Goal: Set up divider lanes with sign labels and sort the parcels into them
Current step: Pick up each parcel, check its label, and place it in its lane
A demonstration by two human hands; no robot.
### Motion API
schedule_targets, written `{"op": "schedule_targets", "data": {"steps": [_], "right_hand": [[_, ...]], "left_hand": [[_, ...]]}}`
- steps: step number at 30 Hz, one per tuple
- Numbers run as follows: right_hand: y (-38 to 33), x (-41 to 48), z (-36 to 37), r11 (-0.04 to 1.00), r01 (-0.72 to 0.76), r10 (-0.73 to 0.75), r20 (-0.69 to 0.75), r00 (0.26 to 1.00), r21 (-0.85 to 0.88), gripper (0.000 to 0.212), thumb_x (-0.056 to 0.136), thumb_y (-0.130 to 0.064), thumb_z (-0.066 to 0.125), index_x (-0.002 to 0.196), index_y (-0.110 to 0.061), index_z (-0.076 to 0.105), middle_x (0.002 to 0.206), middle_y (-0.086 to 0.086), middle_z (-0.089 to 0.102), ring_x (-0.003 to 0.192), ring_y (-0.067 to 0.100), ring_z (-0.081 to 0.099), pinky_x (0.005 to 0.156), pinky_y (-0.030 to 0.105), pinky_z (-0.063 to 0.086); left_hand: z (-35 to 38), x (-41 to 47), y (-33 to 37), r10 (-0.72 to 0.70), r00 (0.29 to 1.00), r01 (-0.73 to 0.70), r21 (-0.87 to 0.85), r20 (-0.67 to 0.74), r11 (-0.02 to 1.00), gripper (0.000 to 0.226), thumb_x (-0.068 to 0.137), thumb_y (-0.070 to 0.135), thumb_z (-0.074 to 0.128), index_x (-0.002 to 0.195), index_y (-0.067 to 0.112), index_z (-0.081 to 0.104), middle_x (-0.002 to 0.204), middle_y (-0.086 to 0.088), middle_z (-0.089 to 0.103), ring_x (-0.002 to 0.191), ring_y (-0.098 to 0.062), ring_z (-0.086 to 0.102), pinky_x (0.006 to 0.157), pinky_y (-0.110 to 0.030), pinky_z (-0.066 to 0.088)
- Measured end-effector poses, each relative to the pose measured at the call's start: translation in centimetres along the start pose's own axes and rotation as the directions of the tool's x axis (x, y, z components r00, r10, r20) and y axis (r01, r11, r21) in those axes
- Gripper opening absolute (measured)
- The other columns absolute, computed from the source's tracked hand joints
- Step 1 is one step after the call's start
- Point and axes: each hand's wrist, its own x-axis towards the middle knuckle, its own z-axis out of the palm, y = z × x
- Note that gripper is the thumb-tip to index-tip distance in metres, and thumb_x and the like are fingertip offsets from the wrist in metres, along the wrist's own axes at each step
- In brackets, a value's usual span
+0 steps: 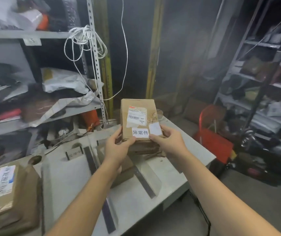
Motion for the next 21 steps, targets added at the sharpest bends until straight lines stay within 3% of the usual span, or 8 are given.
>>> {"op": "schedule_targets", "data": {"steps": [5,9,12,17,21], "right_hand": [[1.3,7.6,-3.6,0.995,-0.026,0.03,0.047,0.998,-0.092,0.052,0.083,-0.013,0.078,0.131,-0.023,0.064,0.115,-0.012,0.073,0.105,0.006,0.069,0.09,0.028,0.057],[3.1,13.1,-5.0,0.99,-0.068,0.079,0.094,0.992,-0.121,0.051,0.084,-0.008,0.077,0.132,-0.019,0.064,0.118,-0.009,0.072,0.105,0.004,0.069,0.091,0.026,0.056],[4.2,16.3,-5.6,0.986,-0.084,0.105,0.146,0.984,-0.146,0.051,0.084,-0.008,0.077,0.131,-0.02,0.064,0.117,-0.01,0.072,0.104,0.003,0.068,0.092,0.026,0.056],[6.6,20.7,-6.8,0.98,-0.093,0.133,0.23,0.964,-0.175,0.05,0.083,-0.01,0.079,0.13,-0.021,0.065,0.116,-0.01,0.072,0.105,0.004,0.067,0.094,0.028,0.055],[8.5,22.8,-8.0,0.982,-0.095,0.141,0.294,0.945,-0.164,0.052,0.082,-0.012,0.08,0.13,-0.021,0.064,0.119,-0.009,0.071,0.109,0.007,0.067,0.095,0.03,0.055]], "left_hand": [[4.9,6.3,-3.5,-0.071,0.997,0.07,-0.047,-0.016,0.996,0.061,0.087,0.011,0.073,0.142,0.027,0.051,0.125,0.009,0.066,0.117,-0.01,0.058,0.082,-0.018,0.05],[7.5,10.5,-5.6,-0.152,0.987,0.15,-0.06,-0.044,0.987,0.061,0.087,0.011,0.073,0.141,0.028,0.052,0.124,0.011,0.067,0.118,-0.01,0.059,0.101,-0.034,0.05],[8.7,12.3,-6.9,-0.179,0.979,0.175,-0.051,-0.098,0.983,0.062,0.087,0.011,0.073,0.142,0.029,0.052,0.124,0.012,0.067,0.118,-0.008,0.059,0.106,-0.037,0.047],[11.1,14.0,-8.8,-0.176,0.967,0.179,-0.001,-0.186,0.984,0.064,0.084,0.019,0.076,0.142,0.031,0.052,0.131,0.013,0.063,0.12,-0.006,0.057,0.105,-0.036,0.047],[13.3,14.0,-8.9,-0.135,0.952,0.163,0.083,-0.274,0.983,0.066,0.083,0.025,0.078,0.143,0.032,0.05,0.134,0.015,0.058,0.119,-0.001,0.053,0.095,-0.023,0.045]]}}
